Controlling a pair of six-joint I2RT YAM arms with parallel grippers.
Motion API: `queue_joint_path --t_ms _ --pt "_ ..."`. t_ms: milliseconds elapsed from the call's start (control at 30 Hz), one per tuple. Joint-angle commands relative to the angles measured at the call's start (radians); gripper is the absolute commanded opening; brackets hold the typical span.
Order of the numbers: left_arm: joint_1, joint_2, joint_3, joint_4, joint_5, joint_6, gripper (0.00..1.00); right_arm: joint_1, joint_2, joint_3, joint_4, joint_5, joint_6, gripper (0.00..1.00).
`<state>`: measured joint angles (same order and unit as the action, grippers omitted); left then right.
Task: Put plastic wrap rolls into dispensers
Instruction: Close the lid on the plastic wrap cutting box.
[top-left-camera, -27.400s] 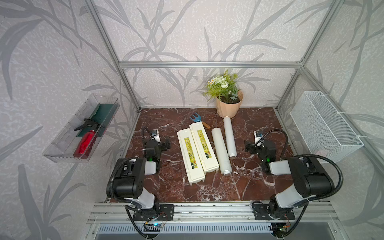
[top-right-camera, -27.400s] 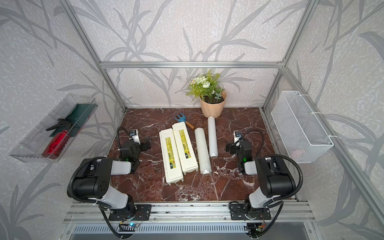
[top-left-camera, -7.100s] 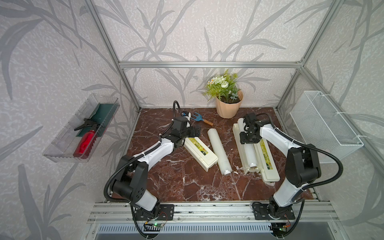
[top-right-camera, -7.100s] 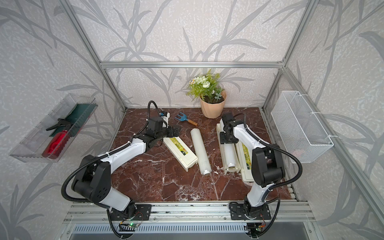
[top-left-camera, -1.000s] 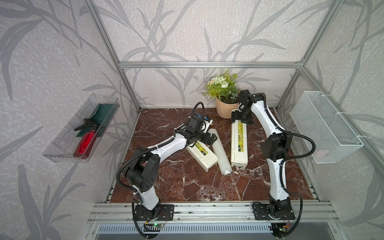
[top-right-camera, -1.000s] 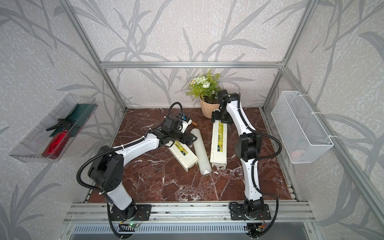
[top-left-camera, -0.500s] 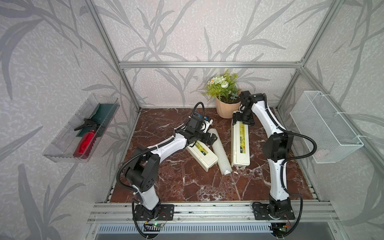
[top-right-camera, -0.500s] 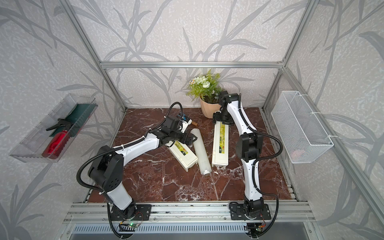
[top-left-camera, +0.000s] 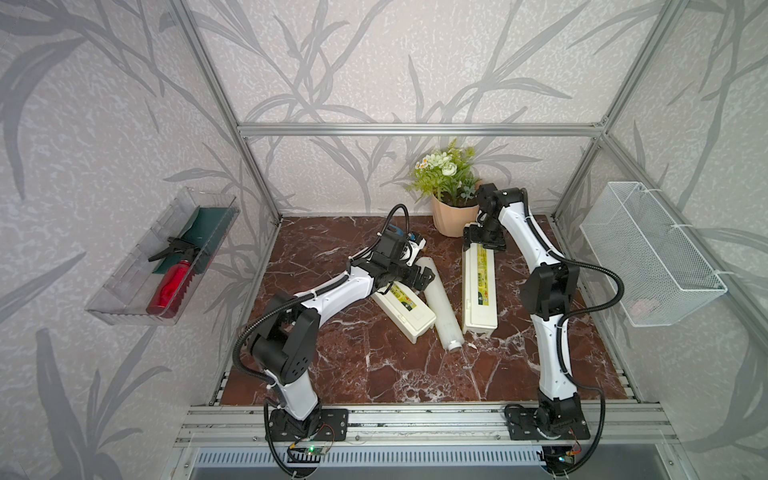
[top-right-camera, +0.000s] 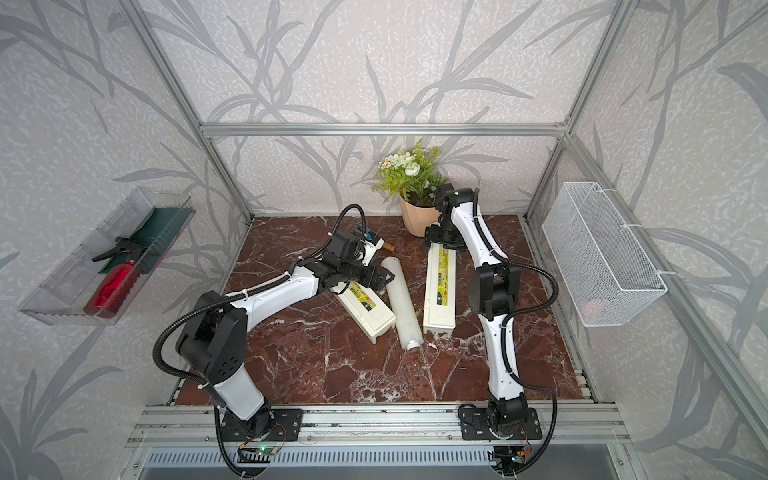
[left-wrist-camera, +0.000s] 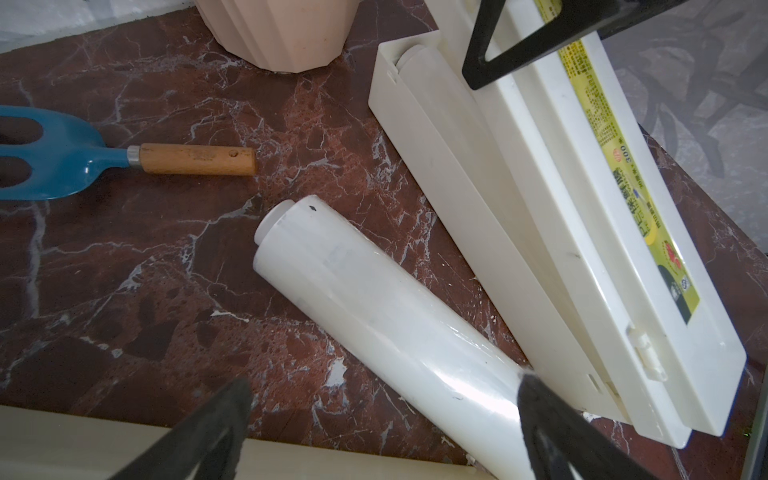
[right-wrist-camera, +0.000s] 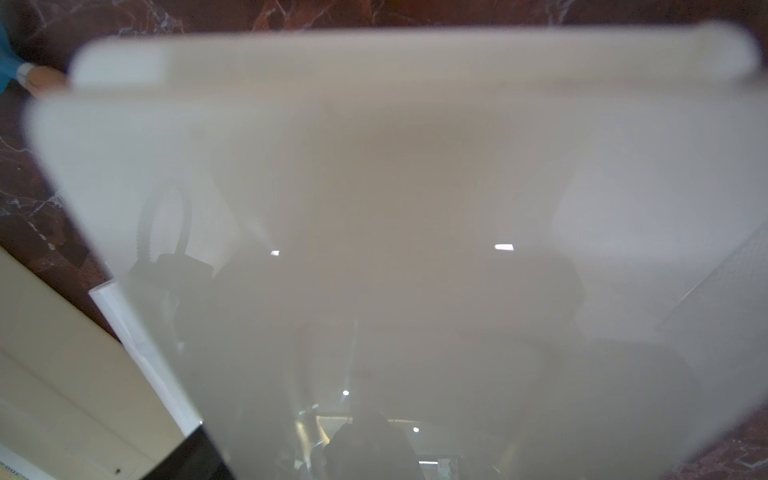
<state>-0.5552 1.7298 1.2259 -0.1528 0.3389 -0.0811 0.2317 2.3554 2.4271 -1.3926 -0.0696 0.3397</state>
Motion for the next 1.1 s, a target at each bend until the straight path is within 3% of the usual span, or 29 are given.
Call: queue_joint_path --t_ms 0,800,1067 --pt "0.001 0.007 0.0 -0.021 -0.001 0.009 0.99 -0.004 0.03 0.056 -0.054 0.012 -0.013 0.66" --pt "-0.001 0.03 0.027 -0.027 0.015 0.003 0.99 -0.029 0.082 0.031 0.03 -0.02 0.041 0.66" --pt "-0.027 0.021 0.026 0.002 0.118 0.043 0.99 -0.031 0.108 0.025 0.042 -0.015 0.055 0.66"
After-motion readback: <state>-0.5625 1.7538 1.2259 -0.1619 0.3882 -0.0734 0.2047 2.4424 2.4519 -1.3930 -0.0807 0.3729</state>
